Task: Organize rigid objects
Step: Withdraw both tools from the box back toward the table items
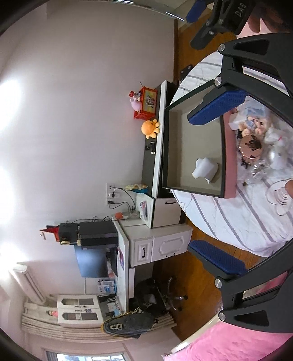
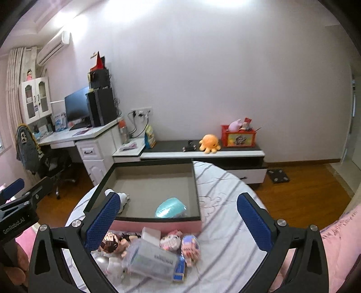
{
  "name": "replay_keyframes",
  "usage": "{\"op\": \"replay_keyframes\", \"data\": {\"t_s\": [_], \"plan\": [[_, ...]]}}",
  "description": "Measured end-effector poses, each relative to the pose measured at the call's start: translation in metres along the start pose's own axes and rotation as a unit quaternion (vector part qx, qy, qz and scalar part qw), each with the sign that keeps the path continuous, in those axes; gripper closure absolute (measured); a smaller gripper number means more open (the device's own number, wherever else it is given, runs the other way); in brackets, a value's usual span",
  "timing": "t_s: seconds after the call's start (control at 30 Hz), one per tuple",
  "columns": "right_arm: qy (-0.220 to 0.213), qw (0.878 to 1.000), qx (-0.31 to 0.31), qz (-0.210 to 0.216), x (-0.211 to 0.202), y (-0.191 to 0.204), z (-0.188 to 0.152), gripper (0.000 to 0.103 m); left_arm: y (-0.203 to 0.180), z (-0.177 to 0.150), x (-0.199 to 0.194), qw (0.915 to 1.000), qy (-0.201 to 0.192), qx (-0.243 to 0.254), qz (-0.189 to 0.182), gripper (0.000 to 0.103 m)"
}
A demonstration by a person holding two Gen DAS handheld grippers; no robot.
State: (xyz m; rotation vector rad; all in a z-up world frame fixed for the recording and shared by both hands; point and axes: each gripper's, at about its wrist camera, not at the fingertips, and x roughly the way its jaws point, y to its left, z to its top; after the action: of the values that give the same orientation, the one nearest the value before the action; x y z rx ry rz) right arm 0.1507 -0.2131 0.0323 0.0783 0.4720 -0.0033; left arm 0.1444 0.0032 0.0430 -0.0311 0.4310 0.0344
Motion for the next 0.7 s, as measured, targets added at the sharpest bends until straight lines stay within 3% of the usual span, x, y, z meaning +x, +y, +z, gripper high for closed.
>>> {"op": "replay_keyframes", "data": {"t_s": [0.3, 0.7], "plan": [[-0.007, 1.0, -0.006, -0.004, -0.043, 0.001, -0.021, 0.0, -0.001, -0.023, -0.04, 1.0, 0.0, -0.004, -0.006, 0.0], [-0.007, 1.0, -0.012, 0.005, -0.056, 0.007, -0.027, 0.0, 0.0, -0.029, -0.054, 1.0, 0.001, -0.008, -0.005, 0.0]]}}
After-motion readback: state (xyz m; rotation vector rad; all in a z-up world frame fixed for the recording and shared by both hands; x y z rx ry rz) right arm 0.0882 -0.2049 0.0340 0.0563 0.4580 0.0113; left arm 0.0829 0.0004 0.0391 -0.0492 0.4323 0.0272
